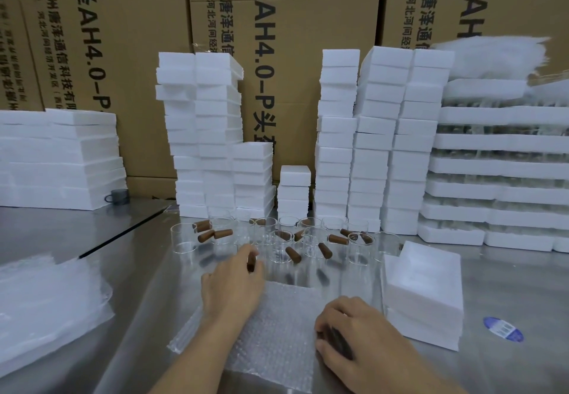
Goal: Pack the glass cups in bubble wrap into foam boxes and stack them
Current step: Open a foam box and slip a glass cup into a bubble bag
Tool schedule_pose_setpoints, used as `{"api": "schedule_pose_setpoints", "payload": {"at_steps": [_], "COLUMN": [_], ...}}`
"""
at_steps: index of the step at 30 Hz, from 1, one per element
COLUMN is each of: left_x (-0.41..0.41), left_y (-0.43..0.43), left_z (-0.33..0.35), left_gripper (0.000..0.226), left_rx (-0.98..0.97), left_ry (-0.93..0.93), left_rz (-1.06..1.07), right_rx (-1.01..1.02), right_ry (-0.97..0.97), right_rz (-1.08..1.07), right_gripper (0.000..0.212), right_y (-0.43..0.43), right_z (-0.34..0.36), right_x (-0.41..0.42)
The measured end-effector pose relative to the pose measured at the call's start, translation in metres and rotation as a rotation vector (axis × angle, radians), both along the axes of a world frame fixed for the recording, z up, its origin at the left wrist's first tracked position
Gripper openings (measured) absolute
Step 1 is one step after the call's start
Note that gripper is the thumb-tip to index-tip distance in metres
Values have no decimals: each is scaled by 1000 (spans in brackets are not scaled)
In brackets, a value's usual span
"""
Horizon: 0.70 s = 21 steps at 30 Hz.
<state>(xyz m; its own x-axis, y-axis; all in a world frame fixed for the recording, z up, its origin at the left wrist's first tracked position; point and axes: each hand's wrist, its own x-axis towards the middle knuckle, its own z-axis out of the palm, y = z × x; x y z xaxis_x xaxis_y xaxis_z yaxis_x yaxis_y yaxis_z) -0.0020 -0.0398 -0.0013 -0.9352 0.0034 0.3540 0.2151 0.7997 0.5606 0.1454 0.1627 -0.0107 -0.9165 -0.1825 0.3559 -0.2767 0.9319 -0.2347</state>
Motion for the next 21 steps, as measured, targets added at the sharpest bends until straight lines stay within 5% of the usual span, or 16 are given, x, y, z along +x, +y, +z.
{"api": "schedule_pose_setpoints", "payload": {"at_steps": [3, 9, 11, 16, 21], "left_x": [-5, -5, 4, 34, 68], "left_y": [-2, -2, 1, 23, 50], "left_z": [3, 28, 34, 42, 39], "left_gripper": [11, 12, 9, 5, 26], "left_rx": [229, 1125, 1288, 1366, 1270], "left_ry": [-62, -381, -486, -523, -746], "left_rz": [0, -73, -169, -247, -427], "right_rx": [7, -14, -6, -12, 21], "right_ry": [-8, -50, -57, -58, -38], "right_rz": [-1, -31, -75, -230, -412], "right_gripper": [36, 32, 32, 33, 32], "right_y": [0, -2, -2, 0, 5], "right_z": [1, 4, 5, 5, 6], "right_x": [1, 2, 3, 3, 5]}}
